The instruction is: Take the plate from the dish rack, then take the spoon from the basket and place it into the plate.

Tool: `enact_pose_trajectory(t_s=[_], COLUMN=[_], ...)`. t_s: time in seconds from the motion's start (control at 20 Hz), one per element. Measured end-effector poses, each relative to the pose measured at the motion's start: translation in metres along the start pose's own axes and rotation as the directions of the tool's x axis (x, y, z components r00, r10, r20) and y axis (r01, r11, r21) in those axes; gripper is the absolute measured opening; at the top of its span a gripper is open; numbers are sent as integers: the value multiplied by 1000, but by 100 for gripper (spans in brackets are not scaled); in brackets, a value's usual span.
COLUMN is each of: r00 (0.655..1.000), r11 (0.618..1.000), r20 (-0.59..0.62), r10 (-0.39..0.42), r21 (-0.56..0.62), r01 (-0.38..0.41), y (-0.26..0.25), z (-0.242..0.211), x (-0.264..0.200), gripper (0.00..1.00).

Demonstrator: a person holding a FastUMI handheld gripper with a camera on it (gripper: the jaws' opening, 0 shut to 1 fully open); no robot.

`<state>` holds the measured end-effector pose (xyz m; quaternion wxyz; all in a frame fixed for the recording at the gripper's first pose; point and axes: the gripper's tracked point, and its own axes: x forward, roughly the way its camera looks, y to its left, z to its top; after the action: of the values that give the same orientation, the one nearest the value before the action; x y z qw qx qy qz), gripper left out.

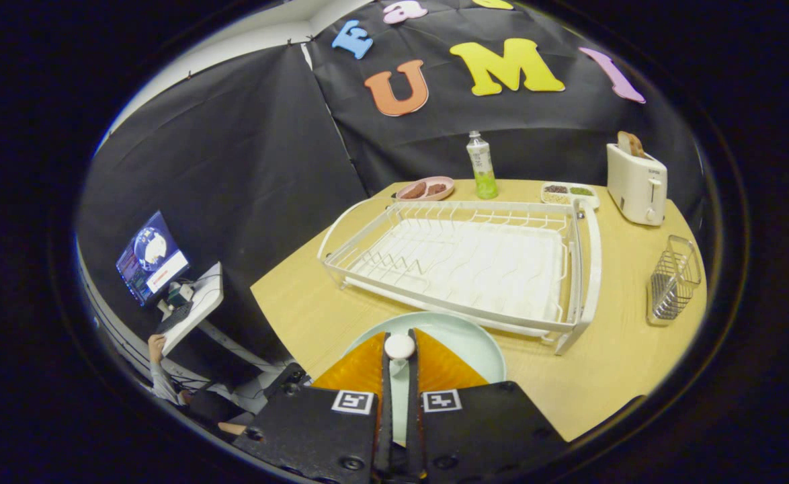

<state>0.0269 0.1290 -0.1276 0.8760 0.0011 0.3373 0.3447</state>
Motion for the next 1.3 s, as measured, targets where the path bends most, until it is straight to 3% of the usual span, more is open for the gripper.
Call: enact_pose_trajectory(t_s=[0.15,0.25,0.3,0.5,0.65,0.8,1.15,1.3], r00=[1000,998,997,990,971,926,771,714], r11=[1000,999,999,996,989,968,895,870], r20=[17,40,54,113,196,299,483,534], r10=[-14,-38,-47,-84,-134,-230,-416,-452], r21=[-13,-12,-11,-23,-29,-32,64,87], r01=[14,39,48,88,143,251,442,485], y=[-3,-10,-14,-21,-26,-32,-26,-13], z=[4,9,14,25,39,49,53,48], x=[1,-1,-1,-10,-21,-38,-90,-108], gripper=[17,27,36,54,76,98,100,100])
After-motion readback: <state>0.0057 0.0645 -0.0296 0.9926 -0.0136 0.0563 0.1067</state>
